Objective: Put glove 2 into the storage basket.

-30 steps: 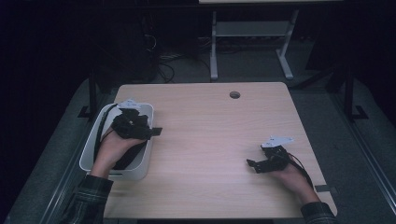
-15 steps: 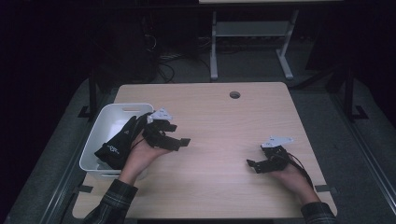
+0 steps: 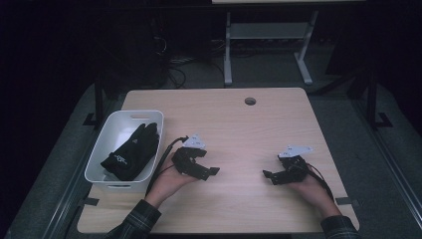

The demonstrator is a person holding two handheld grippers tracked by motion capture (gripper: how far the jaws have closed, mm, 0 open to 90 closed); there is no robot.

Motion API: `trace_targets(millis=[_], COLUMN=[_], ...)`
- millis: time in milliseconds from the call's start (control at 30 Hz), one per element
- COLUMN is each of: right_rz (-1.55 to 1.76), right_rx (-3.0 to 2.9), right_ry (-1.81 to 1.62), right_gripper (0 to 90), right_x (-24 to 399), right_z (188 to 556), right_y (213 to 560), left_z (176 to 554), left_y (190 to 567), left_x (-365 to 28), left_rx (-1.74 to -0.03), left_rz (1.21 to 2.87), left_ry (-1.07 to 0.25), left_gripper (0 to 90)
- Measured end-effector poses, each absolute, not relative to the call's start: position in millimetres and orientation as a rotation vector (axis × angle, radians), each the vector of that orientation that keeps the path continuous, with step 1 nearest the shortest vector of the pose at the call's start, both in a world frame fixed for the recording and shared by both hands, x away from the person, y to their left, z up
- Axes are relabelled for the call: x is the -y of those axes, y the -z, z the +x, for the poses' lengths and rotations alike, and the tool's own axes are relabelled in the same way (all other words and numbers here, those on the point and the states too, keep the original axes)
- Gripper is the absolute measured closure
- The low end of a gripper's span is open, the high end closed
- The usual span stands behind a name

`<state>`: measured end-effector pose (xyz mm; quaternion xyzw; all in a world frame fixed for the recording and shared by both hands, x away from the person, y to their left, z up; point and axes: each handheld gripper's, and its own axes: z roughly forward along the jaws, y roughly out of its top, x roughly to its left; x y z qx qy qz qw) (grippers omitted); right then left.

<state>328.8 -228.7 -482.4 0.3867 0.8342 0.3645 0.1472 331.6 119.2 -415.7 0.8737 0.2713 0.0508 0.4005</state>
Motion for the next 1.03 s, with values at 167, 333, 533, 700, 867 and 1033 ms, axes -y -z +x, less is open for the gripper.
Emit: trace_targets(millis=[167, 333, 533, 700, 867, 1033], right_rz=[1.112, 1.11, 1.107, 1.106, 1.107, 1.107], right_rx=[-2.401, -2.402, -2.402, -2.403, -2.404, -2.404], right_ry=[-1.049, -1.05, -1.05, -1.051, -1.051, -1.051], right_gripper=[12.6, 12.6, 12.6, 12.6, 12.7, 12.7], right_x=[228.7, 228.6, 228.7, 228.6, 228.6, 228.5], right_z=[328.8, 328.8, 328.9, 328.9, 328.7, 328.7], right_y=[482.4, 482.4, 482.4, 482.4, 482.4, 482.4], left_z=[327.5, 324.2, 323.2, 320.8, 317.8, 317.3], left_y=[430.9, 446.6, 463.4, 470.9, 475.6, 478.4], left_x=[-116.7, -114.3, -107.6, -104.4, -106.8, -109.0], left_rx=[-0.669, -0.66, -0.644, -0.623, -0.605, -0.581], left_rz=[2.25, 2.279, 2.34, 2.351, 2.308, 2.28], left_ry=[-0.141, -0.153, -0.163, -0.212, -0.237, -0.24], left_gripper=[16.6, 16.4, 14.6, 13.1, 12.6, 12.6])
